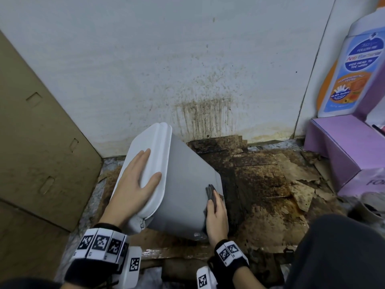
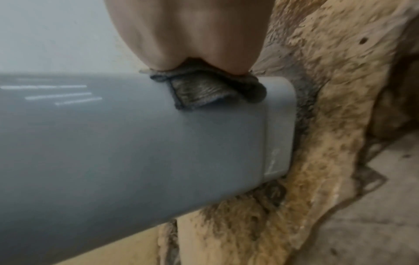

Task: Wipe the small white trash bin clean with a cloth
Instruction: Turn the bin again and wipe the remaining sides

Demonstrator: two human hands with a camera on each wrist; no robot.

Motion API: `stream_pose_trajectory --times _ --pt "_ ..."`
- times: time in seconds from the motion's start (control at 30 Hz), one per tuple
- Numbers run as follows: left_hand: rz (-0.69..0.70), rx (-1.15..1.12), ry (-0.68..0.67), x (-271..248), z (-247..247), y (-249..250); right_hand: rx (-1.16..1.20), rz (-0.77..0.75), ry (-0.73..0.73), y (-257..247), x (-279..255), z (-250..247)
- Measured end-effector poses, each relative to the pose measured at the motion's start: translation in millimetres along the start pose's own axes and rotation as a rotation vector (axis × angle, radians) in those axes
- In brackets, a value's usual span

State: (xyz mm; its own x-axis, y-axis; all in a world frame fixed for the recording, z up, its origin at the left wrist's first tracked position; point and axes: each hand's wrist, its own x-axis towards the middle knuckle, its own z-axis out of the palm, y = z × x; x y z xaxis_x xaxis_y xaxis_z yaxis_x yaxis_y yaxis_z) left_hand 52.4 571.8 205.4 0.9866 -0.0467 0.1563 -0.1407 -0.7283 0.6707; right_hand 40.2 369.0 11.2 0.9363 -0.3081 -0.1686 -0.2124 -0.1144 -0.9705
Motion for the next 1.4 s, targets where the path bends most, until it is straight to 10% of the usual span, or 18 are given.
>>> stream_pose_trajectory --times 0.5,0.83,1.4 --pt "-0.198 0.155 -0.071 -6.7 -1.4 15.7 0.604 -0.054 -0.248 -142.1 -45.5 30.9" --pt "-0.052 0.263 -0.085 5.0 23.8 24.0 0.220 -0.298 -0.222 -160.8 -45.3 17.2" --pt "0.003 0.252 -0.048 -3.2 23.6 38.7 0.003 -0.096 -0.584 -213.0 67.7 -19.9"
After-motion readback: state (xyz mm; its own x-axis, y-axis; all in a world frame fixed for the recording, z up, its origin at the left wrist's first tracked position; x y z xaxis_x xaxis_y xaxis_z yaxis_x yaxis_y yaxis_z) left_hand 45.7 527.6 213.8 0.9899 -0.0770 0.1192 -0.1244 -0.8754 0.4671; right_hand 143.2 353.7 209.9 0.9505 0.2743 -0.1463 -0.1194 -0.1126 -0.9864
